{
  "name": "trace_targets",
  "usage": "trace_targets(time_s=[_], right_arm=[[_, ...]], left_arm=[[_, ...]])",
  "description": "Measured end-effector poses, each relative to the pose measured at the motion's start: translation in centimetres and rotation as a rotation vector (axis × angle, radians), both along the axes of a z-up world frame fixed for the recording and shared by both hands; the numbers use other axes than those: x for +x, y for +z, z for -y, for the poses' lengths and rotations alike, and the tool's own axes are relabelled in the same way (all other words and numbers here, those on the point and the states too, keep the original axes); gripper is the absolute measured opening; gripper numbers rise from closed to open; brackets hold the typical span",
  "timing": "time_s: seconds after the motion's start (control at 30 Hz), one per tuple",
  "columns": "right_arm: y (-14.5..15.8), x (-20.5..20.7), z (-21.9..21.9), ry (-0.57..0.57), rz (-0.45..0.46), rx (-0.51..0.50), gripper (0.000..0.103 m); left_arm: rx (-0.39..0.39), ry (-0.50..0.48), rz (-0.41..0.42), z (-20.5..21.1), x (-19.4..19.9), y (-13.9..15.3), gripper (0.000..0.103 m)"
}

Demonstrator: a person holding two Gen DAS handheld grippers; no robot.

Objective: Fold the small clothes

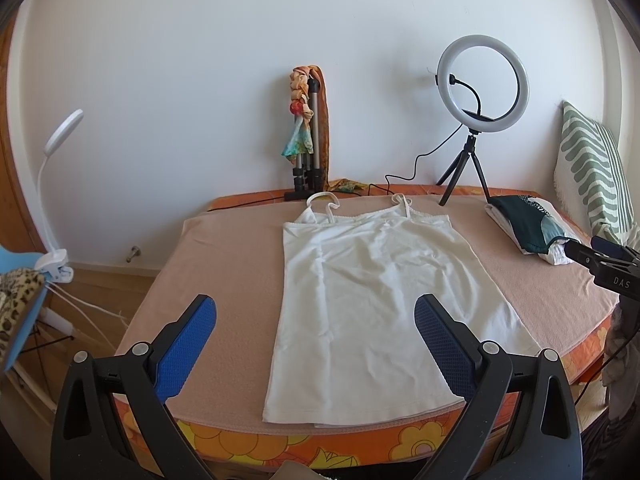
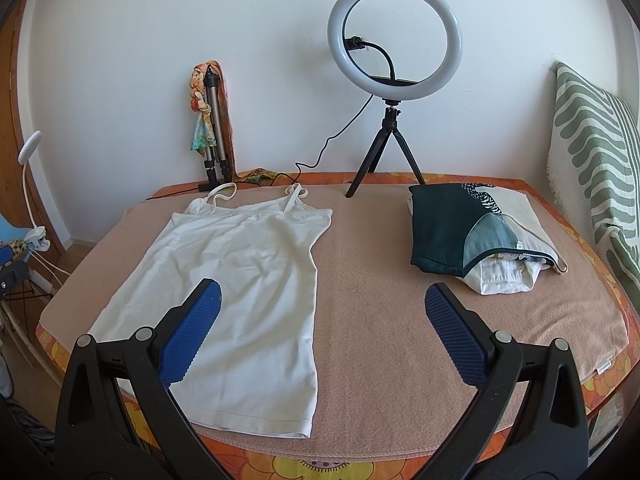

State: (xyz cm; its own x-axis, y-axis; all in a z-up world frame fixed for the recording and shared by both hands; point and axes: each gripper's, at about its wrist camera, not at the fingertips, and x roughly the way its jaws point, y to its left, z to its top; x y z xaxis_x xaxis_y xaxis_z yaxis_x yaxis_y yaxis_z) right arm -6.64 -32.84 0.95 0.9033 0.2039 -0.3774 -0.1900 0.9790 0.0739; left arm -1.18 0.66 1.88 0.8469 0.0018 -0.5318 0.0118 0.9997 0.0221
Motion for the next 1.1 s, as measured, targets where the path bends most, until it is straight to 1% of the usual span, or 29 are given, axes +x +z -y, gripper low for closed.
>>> trace_targets(time_s=[0.37, 0.57, 0.63, 0.8, 0.9, 1.0, 1.07, 1.1], right_arm=[[0.0, 0.0, -0.5, 0.003, 0.001, -0.004, 0.103], [0.0, 0.1, -0.7, 0.002, 0.001, -0.005, 0.103], [0.0, 0.1, -0.6, 0.001, 0.002, -0.004, 0.103], [-0.1, 0.7, -1.3, 0.029, -0.024, 0.008, 0.103], [0.1, 1.1, -2.3, 0.050, -0.026, -0.003, 0.103], [0.4, 1.4, -3.5, 0.068, -0.021, -0.030, 0.103], [0.7, 1.4, -4.5, 0.083, -0.012, -0.042, 0.103], [0.8, 1.4, -4.9, 0.093, -0.005, -0.039, 0.103]], left_arm=[[0.002, -0.001, -0.001, 0.0, 0.0, 0.0, 0.100], [0.001, 0.011, -0.010, -0.8, 0.0, -0.3, 0.100], [-0.010, 0.012, -0.014, -1.2, 0.0, -0.4, 0.100], [-0.055, 0.007, -0.053, -2.5, 0.5, -1.6, 0.100], [-0.085, 0.026, -0.078, -3.6, 0.8, -2.7, 0.099], [-0.080, 0.043, -0.114, -4.2, 1.3, -4.0, 0.099], [-0.085, 0.042, -0.138, -4.5, 1.4, -4.8, 0.096], [-0.087, 0.043, -0.154, -4.7, 1.5, -5.2, 0.091]])
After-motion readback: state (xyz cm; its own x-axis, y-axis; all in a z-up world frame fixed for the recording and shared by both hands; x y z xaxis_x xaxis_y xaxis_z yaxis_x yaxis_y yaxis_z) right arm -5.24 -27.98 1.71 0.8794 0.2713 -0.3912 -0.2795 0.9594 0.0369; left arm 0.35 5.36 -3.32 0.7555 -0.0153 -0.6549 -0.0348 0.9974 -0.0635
